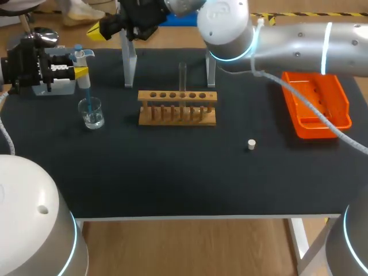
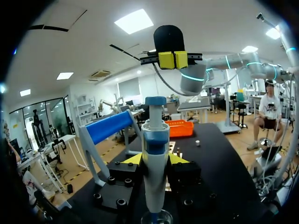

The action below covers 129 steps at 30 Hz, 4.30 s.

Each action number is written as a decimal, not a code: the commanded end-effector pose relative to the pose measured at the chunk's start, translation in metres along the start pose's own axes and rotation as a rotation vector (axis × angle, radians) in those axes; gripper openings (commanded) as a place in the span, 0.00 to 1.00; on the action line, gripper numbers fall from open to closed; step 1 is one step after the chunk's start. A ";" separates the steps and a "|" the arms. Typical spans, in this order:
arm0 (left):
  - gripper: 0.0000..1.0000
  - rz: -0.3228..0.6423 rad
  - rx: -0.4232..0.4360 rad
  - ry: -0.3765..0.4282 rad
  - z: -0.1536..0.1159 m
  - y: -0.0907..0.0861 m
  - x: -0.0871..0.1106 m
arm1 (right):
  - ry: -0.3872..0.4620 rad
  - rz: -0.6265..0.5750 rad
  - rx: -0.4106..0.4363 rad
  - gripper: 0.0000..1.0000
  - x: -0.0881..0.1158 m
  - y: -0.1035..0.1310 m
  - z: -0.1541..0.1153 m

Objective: Invert the test tube, pick up the pipette, mount the tip to pipette, aspirate from beaker and dispense into the tube, eject the tip, return the pipette, and cap with the stopper.

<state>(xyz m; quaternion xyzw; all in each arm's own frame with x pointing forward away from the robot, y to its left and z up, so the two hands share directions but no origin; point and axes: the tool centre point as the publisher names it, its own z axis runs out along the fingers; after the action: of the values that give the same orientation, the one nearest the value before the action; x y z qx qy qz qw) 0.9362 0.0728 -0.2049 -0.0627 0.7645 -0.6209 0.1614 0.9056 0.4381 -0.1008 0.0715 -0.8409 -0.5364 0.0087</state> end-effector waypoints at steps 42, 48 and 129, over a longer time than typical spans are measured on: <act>0.00 0.002 0.000 -0.002 0.000 0.000 0.001 | 0.034 0.057 0.027 0.00 -0.021 -0.011 0.043; 0.00 0.002 0.000 -0.002 0.000 0.000 0.001 | 0.039 0.056 0.025 0.00 -0.022 -0.010 0.046; 0.00 0.002 0.000 -0.002 0.000 0.000 0.001 | 0.046 0.024 0.024 1.00 -0.013 -0.007 0.022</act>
<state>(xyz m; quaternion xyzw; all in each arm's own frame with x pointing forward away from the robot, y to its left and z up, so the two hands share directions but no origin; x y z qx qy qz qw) 0.9370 0.0725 -0.2059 -0.0621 0.7642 -0.6213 0.1617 0.9217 0.4740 -0.1252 0.0726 -0.8481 -0.5236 0.0365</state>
